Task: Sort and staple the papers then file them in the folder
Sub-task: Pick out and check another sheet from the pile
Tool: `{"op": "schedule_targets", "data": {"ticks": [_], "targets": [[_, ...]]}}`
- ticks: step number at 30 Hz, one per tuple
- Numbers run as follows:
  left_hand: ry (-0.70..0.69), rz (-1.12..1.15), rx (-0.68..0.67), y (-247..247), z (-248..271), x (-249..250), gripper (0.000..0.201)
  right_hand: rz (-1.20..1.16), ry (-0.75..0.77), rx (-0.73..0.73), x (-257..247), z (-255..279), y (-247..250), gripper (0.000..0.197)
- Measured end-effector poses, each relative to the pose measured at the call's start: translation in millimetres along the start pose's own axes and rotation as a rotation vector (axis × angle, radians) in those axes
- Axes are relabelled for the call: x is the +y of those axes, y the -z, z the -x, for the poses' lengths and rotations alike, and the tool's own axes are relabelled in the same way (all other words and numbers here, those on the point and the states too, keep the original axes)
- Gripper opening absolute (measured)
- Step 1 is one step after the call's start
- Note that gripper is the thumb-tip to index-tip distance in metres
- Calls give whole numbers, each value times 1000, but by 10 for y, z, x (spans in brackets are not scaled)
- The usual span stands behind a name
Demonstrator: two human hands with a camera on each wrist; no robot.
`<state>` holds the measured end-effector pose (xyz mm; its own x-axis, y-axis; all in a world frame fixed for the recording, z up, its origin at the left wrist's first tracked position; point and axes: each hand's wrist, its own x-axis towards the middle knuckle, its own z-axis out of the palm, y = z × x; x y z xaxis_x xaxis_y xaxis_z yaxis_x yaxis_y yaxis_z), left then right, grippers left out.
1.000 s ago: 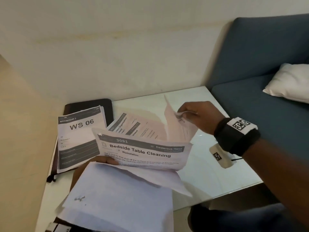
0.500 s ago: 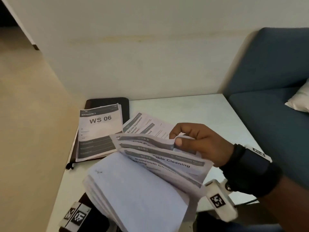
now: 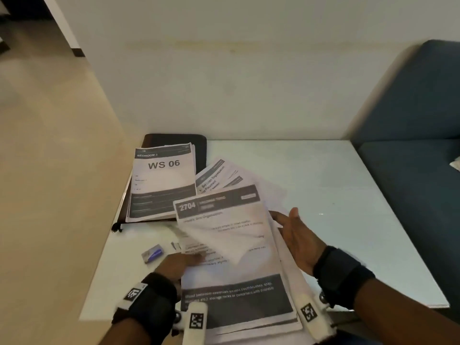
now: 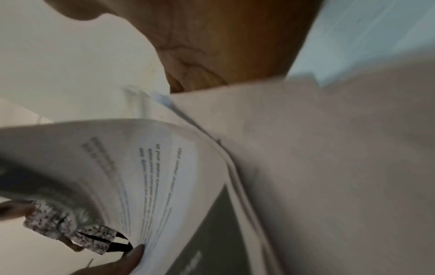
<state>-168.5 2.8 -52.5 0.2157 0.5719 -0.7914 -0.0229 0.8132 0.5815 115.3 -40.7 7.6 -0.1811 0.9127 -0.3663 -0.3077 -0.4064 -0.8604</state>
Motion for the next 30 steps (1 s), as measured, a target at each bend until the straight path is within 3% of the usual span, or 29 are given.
{"op": "schedule_targets", "data": {"ticks": [4, 6, 9, 12, 14, 16, 18, 19, 23, 30], "targets": [[-3, 90, -78, -64, -36, 44, 57, 233, -1, 109, 114, -42, 58, 88], [-32, 78, -72, -45, -73, 41, 54, 338, 1, 108, 164, -42, 87, 68], [-145, 101, -116, -123, -77, 48, 52, 527, 31, 202, 250, -76, 129, 43], [-336, -50, -32, -255, 15, 92, 28, 495, 83, 354, 208, -113, 127, 27], [-536, -337, 81, -301, 48, 203, 25, 432, 137, 401, 107, -126, 107, 26], [-698, -581, 213, -298, 83, 323, 35, 360, 193, 416, 3, -126, 114, 27], [-821, -583, 302, -345, 163, 483, 30, 293, 244, 424, -102, -110, 126, 29], [-869, -531, 303, -388, 229, 569, 25, 265, 271, 424, -143, -97, 135, 29], [-910, -263, 93, -620, 427, 732, 25, 164, 362, 393, -227, -17, 172, 32], [-913, -203, 24, -954, 445, 519, 30, 190, 444, 365, -283, 159, 293, 36]]}}
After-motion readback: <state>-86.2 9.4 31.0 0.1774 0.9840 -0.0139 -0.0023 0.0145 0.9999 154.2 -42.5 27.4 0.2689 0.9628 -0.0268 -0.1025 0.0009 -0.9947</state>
